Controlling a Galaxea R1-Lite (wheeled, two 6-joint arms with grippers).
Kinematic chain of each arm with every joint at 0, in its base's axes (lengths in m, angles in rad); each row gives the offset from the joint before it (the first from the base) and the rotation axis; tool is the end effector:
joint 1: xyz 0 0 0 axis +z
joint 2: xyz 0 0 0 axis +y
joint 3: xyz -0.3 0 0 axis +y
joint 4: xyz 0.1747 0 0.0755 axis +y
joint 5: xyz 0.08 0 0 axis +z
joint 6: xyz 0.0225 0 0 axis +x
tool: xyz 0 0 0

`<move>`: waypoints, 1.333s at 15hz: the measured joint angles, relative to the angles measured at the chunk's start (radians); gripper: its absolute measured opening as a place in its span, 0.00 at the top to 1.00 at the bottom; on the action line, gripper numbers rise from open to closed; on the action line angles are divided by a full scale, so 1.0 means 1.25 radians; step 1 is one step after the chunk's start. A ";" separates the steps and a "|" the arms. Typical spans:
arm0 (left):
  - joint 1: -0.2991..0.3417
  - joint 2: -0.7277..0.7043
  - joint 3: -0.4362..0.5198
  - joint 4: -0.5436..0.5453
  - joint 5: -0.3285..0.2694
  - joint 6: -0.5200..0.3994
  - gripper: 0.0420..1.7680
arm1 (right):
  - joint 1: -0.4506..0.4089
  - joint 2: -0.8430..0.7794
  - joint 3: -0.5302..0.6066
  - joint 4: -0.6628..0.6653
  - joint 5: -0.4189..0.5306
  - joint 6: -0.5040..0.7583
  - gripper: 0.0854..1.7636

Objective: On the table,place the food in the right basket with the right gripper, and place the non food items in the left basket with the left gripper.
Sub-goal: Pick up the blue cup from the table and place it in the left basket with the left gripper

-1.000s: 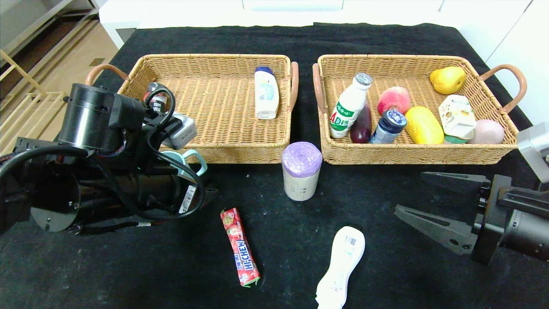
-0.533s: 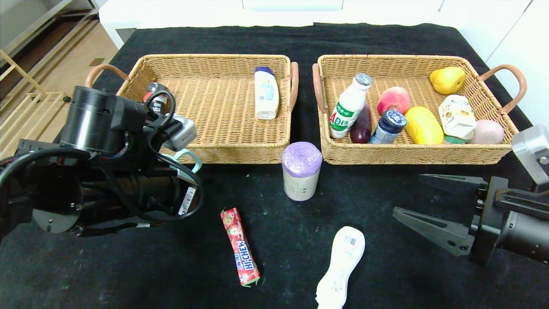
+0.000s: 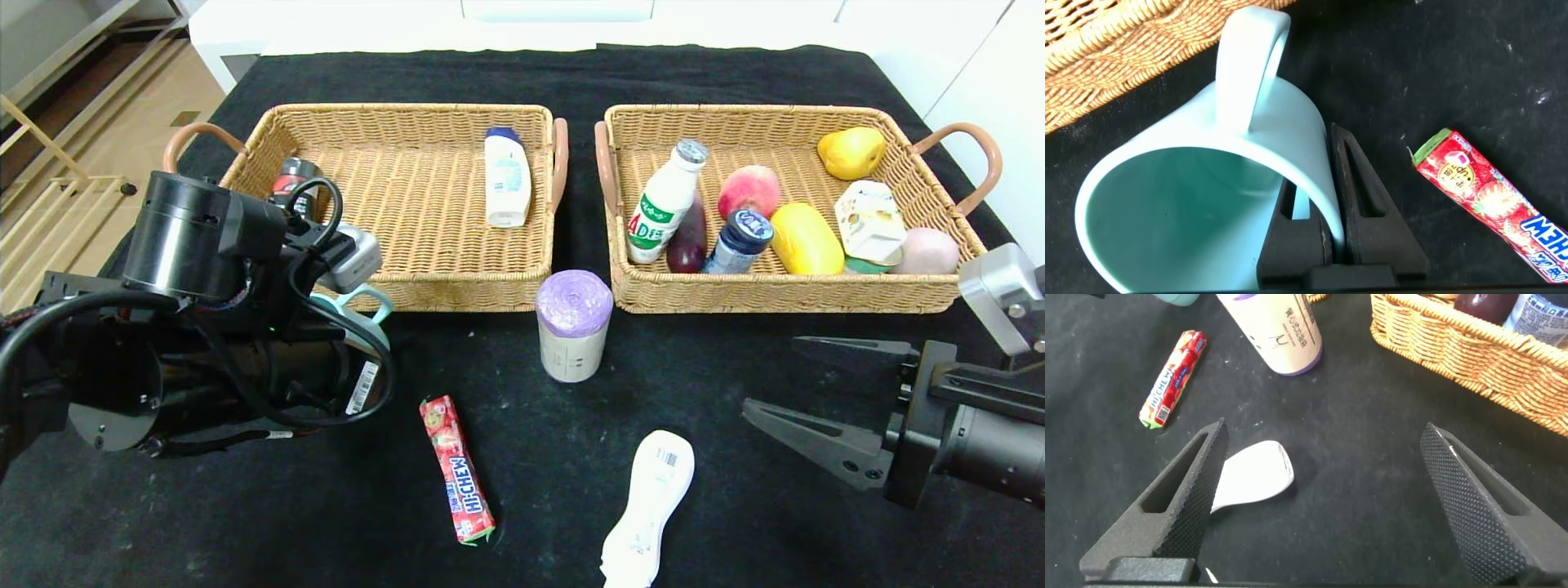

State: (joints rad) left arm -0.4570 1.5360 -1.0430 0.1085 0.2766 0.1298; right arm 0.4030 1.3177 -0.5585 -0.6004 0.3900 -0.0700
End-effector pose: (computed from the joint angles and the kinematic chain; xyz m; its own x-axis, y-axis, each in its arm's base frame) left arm 0.2387 -0.1105 0.2261 0.8323 -0.1049 -0.5444 0.2863 0.9222 0.2600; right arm 0.1835 0.0875 0.2090 0.6910 0.7079 -0.1463 -0.7165 0.6975 -0.0091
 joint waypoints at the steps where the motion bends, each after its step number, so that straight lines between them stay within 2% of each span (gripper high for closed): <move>1: 0.000 0.000 0.002 0.000 -0.001 0.000 0.92 | 0.000 0.001 0.000 0.000 0.000 0.000 0.03; 8: -0.019 -0.063 0.036 0.009 -0.001 -0.002 0.92 | 0.005 0.005 0.001 0.000 0.000 0.001 0.03; 14: -0.041 -0.211 0.067 0.016 0.011 -0.048 0.92 | 0.005 0.007 0.000 0.001 0.001 0.002 0.03; 16: -0.034 -0.259 0.070 0.007 0.010 -0.055 0.92 | 0.005 0.008 0.000 0.001 0.001 0.003 0.03; 20: 0.016 -0.285 0.027 -0.003 -0.049 -0.063 0.92 | 0.006 0.009 0.000 0.001 0.001 0.003 0.03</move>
State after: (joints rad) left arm -0.4372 1.1791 -1.0098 0.1043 0.2153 0.0504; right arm 0.4102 1.3283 -0.5581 -0.5989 0.3915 -0.0668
